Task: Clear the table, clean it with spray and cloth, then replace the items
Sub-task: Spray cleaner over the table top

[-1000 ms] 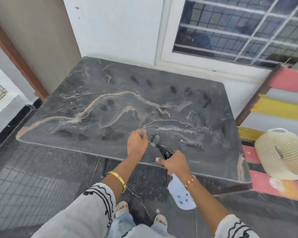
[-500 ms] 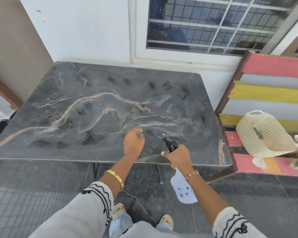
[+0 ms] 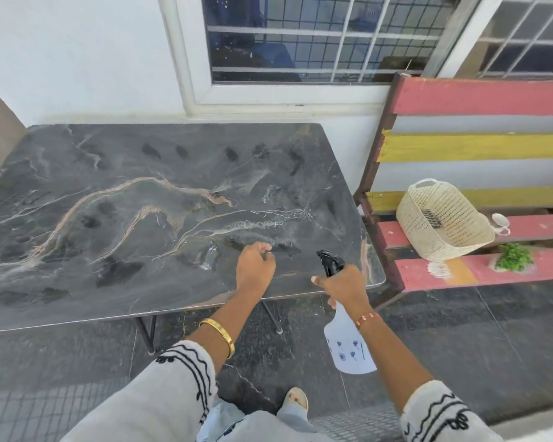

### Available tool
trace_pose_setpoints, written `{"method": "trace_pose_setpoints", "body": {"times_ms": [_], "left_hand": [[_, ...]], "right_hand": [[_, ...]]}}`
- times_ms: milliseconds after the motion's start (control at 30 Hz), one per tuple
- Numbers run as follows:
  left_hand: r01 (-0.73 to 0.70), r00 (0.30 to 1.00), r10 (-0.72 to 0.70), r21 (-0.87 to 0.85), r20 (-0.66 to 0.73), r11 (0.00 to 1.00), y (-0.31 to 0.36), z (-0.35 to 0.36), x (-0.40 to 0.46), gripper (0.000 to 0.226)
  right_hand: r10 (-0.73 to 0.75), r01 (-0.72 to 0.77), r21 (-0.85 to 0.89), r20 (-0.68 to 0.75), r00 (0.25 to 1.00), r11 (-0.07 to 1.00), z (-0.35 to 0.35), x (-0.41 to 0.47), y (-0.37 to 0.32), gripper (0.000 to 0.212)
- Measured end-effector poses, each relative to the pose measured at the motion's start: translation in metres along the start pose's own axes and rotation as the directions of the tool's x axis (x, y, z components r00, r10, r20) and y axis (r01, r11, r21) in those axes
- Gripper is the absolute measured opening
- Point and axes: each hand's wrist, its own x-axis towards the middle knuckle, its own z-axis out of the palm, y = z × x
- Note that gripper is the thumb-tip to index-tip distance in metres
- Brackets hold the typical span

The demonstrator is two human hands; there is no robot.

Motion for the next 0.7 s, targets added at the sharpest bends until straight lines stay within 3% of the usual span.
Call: {"method": "trace_pose_setpoints", "body": {"times_ms": [100, 300, 467, 700], "left_hand": [[-0.019, 1.0, 0.019, -0.012, 0.018, 1.0, 0.012, 0.017, -0.002, 0.031], [-0.071, 0.994, 0.071, 0.0, 0.078, 0.997, 0.033, 0.055, -0.009, 0.028], [-0.089, 0.991, 0.088, 0.004, 0.103, 0.996, 0.042, 0.076, -0.013, 0.026], [-0.124, 0.984, 0.118, 0.041, 0.133, 0.991, 0.06, 0.099, -0.016, 0.026]], "right_hand": [[0.02, -0.02, -0.003, 0.009, 1.0, 1.0, -0.016, 0.003, 0.011, 0.045], [0.052, -0.046, 0.065, -0.097, 0.994, 0.997, -0.043, 0.011, 0.029, 0.03], [0.061, -0.055, 0.069, -0.093, 0.994, 0.996, -0.06, 0.021, 0.041, 0.033], [0.096, -0.078, 0.139, -0.127, 0.987, 0.987, -0.083, 0.033, 0.057, 0.018]]}}
